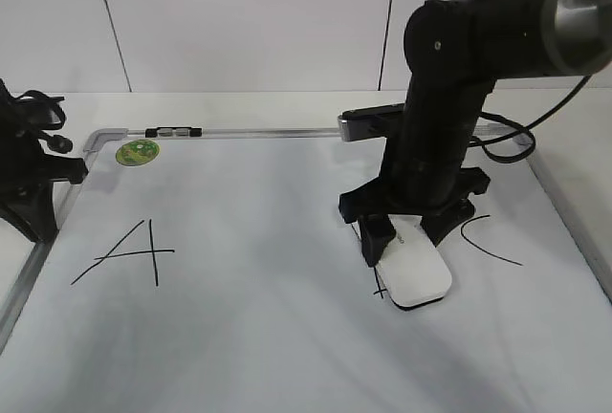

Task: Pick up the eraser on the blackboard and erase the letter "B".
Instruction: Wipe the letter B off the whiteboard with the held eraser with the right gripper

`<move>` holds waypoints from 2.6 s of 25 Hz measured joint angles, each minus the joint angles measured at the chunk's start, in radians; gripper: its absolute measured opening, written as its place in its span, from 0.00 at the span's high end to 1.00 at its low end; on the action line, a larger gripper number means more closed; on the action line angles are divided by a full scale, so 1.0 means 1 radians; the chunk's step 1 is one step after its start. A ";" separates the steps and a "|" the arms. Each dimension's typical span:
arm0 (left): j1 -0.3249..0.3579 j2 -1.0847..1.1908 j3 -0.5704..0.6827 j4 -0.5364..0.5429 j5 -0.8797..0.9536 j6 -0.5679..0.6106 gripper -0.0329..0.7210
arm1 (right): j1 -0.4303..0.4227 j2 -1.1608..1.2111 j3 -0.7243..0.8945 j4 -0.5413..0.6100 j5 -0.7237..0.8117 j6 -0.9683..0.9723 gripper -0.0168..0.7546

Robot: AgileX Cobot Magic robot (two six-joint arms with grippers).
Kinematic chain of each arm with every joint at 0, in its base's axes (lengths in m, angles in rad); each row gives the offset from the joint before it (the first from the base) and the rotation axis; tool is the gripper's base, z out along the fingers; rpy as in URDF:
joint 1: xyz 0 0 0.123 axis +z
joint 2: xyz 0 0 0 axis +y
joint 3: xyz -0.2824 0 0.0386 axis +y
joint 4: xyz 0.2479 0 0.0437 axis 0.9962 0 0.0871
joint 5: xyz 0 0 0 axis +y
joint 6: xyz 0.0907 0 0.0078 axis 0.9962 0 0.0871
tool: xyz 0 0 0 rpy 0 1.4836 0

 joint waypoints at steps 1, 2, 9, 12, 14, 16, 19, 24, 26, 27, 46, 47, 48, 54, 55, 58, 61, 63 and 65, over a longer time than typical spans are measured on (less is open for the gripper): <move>0.000 0.000 0.000 0.000 0.001 0.000 0.93 | 0.000 0.002 -0.002 0.002 0.016 0.000 0.22; 0.000 0.000 0.000 0.000 0.002 0.000 0.93 | 0.000 0.002 -0.006 0.007 0.038 0.000 0.22; 0.000 0.000 0.000 0.000 0.002 0.000 0.93 | 0.000 0.008 -0.012 0.032 0.097 0.000 0.22; 0.000 0.000 0.000 0.000 0.002 0.000 0.93 | 0.000 0.008 -0.012 0.068 0.097 0.002 0.22; 0.000 0.000 0.000 0.000 0.002 0.000 0.93 | 0.005 0.008 -0.012 0.082 0.097 0.002 0.22; 0.000 0.000 0.000 0.000 0.003 0.000 0.93 | 0.033 0.009 -0.012 0.074 0.093 0.002 0.22; 0.000 0.000 0.000 0.000 0.003 0.000 0.93 | 0.081 0.009 -0.012 0.014 0.084 0.014 0.22; 0.000 0.000 0.000 0.000 0.003 0.000 0.93 | 0.110 0.018 -0.021 -0.039 0.081 0.032 0.22; 0.000 0.000 0.000 0.000 0.003 0.000 0.93 | 0.110 0.037 -0.041 -0.042 0.104 0.032 0.22; 0.000 0.000 0.000 0.000 0.003 0.000 0.93 | 0.110 0.046 -0.052 -0.042 0.121 0.032 0.22; 0.000 0.000 0.000 0.000 -0.001 0.000 0.93 | -0.077 0.098 -0.151 -0.011 0.167 0.037 0.23; 0.000 0.000 0.000 0.000 -0.001 0.000 0.93 | -0.089 0.102 -0.159 -0.011 0.167 0.037 0.23; 0.000 0.000 0.000 0.000 -0.001 0.000 0.93 | -0.094 0.106 -0.169 -0.011 0.171 0.037 0.23; 0.000 0.000 0.000 0.000 0.001 0.000 0.93 | -0.073 0.155 -0.242 -0.004 0.233 0.034 0.23; 0.000 0.000 0.000 0.000 0.001 0.000 0.93 | -0.063 0.166 -0.261 -0.009 0.239 0.030 0.23; 0.000 0.000 0.000 0.004 0.001 0.000 0.93 | -0.015 0.209 -0.339 -0.015 0.243 0.021 0.23; 0.000 0.000 0.000 0.004 0.003 0.000 0.93 | 0.056 0.240 -0.410 -0.015 0.227 0.020 0.23; 0.000 0.000 0.000 0.004 0.004 0.000 0.93 | 0.098 0.256 -0.438 -0.002 0.206 0.017 0.23; 0.000 0.000 0.000 0.004 0.004 0.000 0.93 | 0.130 0.264 -0.459 0.027 0.187 0.016 0.23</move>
